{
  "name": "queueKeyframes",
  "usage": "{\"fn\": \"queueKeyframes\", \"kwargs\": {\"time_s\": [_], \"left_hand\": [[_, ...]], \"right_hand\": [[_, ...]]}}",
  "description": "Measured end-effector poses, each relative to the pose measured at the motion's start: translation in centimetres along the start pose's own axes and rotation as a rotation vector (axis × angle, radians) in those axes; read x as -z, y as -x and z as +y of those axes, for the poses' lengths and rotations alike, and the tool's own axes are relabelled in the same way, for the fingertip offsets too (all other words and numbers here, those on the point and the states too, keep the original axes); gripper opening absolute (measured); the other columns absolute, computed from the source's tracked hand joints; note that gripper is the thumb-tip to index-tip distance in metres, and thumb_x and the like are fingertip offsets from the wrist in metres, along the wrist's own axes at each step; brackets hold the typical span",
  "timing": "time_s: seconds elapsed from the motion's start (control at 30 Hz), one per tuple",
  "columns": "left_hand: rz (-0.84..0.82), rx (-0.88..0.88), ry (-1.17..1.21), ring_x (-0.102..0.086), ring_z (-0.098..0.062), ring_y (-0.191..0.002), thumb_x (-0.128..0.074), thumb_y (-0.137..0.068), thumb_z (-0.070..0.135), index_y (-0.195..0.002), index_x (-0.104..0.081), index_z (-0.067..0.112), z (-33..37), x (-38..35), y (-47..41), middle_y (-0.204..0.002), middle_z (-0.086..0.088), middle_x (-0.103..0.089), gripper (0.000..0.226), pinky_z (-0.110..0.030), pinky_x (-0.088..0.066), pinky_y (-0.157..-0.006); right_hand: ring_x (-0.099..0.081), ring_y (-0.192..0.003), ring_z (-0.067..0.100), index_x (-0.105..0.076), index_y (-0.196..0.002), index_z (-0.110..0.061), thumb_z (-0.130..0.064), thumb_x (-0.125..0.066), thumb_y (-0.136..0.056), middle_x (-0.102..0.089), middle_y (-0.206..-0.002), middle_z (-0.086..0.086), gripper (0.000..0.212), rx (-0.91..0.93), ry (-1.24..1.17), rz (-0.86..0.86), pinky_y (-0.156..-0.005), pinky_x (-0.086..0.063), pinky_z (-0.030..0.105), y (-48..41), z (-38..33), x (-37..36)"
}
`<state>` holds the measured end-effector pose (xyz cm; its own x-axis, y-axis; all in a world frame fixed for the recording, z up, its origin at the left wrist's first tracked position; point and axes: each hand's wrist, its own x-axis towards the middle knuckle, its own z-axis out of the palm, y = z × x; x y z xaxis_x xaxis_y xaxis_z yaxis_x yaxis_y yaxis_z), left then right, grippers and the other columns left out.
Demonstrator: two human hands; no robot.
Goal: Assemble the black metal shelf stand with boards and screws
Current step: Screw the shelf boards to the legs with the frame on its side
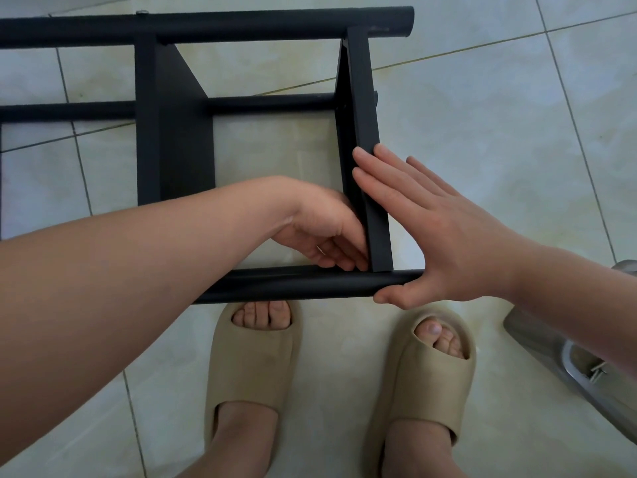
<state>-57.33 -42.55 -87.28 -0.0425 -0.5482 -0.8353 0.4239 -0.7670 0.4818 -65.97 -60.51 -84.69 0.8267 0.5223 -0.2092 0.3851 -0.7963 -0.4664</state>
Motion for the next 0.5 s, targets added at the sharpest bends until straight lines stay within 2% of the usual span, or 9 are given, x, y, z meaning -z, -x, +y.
{"fn": "queueKeyframes", "kwargs": {"time_s": [0.23, 0.33, 0.5], "left_hand": [[-0.030, 0.032, 0.083, -0.063, -0.008, -0.060, -0.061, -0.092, 0.000, -0.077, -0.071, 0.011, 0.19, 0.17, -0.57, -0.069, -0.002, -0.070, 0.021, -0.017, -0.052, -0.061], [-0.043, 0.039, 0.089, -0.065, -0.009, -0.065, -0.059, -0.092, -0.003, -0.085, -0.071, 0.008, 0.22, 0.43, -0.49, -0.074, -0.003, -0.071, 0.018, -0.017, -0.055, -0.065], [-0.054, 0.034, 0.039, -0.065, -0.009, -0.071, -0.063, -0.093, 0.008, -0.087, -0.072, 0.014, 0.23, 0.46, -0.36, -0.078, 0.001, -0.072, 0.012, -0.021, -0.049, -0.071]], "right_hand": [[0.003, -0.157, 0.017, -0.014, -0.161, -0.010, -0.075, -0.064, -0.069, -0.001, -0.170, 0.000, 0.124, -0.001, -0.001, -0.004, -0.126, -0.011, 0.049, 0.03, -0.02, 0.03], [0.003, -0.157, 0.017, -0.014, -0.161, -0.010, -0.075, -0.063, -0.068, -0.002, -0.170, 0.000, 0.124, -0.001, -0.001, -0.004, -0.126, -0.011, 0.049, 0.02, -0.05, 0.05], [0.004, -0.157, 0.017, -0.014, -0.161, -0.010, -0.075, -0.063, -0.068, -0.002, -0.170, 0.000, 0.123, -0.002, -0.004, -0.004, -0.127, -0.011, 0.049, 0.03, -0.05, 0.06]]}}
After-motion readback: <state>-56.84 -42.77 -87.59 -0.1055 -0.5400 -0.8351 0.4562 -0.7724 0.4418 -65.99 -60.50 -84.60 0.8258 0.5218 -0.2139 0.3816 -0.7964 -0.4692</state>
